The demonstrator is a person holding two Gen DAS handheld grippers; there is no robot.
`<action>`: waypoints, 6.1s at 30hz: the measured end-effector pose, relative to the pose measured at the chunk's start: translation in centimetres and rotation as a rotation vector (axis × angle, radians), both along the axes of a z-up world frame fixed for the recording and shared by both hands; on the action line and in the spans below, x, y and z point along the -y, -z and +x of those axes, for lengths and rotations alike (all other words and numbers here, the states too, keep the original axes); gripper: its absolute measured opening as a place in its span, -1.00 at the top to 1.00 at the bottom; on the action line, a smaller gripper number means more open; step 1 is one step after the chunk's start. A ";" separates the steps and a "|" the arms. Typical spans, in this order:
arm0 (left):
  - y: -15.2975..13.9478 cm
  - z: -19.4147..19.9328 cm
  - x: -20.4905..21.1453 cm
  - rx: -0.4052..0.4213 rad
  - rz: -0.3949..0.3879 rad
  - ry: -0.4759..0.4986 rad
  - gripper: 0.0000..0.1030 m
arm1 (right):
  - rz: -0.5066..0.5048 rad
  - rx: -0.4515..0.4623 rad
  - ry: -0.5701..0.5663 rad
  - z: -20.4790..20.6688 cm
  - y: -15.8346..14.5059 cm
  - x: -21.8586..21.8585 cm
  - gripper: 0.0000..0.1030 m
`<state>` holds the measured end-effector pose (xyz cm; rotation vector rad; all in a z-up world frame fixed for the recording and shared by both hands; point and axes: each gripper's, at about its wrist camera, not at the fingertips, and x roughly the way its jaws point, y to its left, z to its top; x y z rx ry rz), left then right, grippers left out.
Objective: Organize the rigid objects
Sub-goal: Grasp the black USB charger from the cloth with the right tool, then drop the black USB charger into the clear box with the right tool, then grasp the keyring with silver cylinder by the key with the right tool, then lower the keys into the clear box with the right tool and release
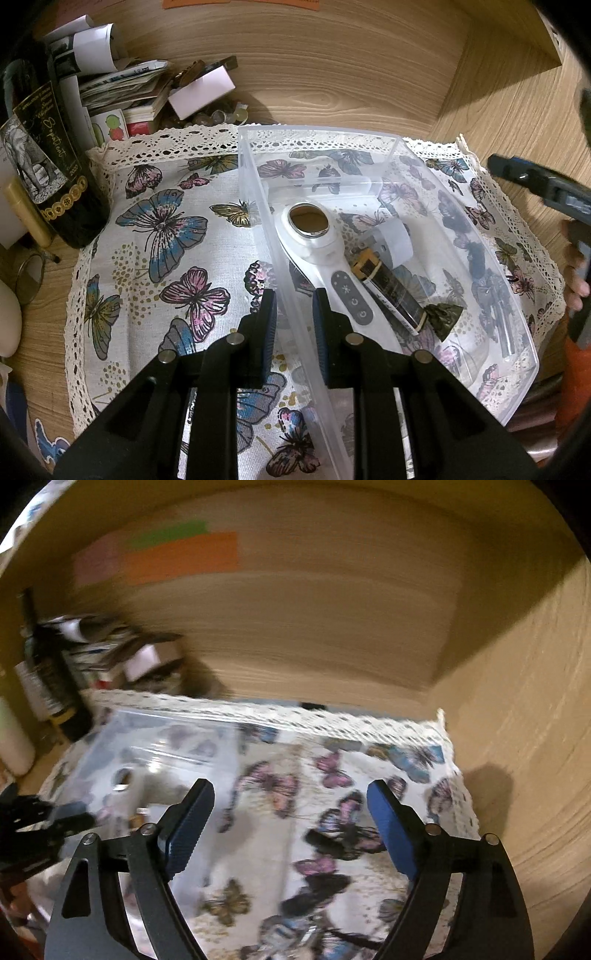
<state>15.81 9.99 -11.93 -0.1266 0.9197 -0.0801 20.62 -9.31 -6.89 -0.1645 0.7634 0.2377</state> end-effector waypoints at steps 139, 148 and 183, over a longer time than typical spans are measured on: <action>0.0 0.1 0.2 0.009 0.014 0.011 0.62 | 0.103 -0.151 0.061 -8.0 5.6 4.3 0.56; 0.0 0.1 0.2 0.010 0.014 0.010 0.62 | 0.104 -0.042 0.018 -6.8 2.2 2.9 0.56; 0.2 -0.1 0.4 0.013 0.026 0.015 0.62 | 0.050 -0.045 -0.322 -6.4 0.8 -7.7 0.56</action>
